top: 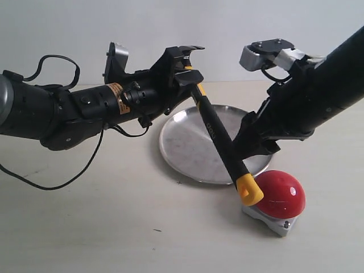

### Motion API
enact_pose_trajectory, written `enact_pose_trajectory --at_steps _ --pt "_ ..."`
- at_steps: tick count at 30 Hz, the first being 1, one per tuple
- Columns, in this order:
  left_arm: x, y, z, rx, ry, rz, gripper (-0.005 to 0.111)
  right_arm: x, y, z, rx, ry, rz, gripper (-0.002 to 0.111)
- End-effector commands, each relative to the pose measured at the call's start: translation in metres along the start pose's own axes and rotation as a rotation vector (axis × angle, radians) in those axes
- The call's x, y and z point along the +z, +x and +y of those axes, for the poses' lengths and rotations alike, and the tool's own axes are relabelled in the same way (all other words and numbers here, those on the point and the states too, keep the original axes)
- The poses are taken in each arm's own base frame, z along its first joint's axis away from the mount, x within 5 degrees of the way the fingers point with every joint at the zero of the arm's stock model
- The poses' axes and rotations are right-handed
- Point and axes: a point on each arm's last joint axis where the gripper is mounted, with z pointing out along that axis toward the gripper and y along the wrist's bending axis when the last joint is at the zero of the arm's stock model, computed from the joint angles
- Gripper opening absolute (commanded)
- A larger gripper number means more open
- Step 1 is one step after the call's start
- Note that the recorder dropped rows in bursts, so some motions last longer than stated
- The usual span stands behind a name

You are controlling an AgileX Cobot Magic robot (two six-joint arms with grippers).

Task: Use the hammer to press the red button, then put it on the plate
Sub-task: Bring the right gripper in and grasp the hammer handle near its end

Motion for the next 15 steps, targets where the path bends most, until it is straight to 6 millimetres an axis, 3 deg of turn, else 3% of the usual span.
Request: enact_pose_trajectory --at_steps 1,9,15 --pt "0.001 -0.005 -0.01 0.005 0.066 -0.018 0.0 0.007 -0.01 0.003 -0.003 0.006 0.026 0.066" --pt "0.001 -0.005 -0.01 0.008 0.066 -0.017 0.0 0.032 -0.025 0.013 -0.021 -0.022 0.068 0.066" --pt "0.001 -0.005 -0.01 0.01 0.066 -0.015 0.0 0.045 -0.024 0.007 -0.007 -0.016 0.106 0.066"
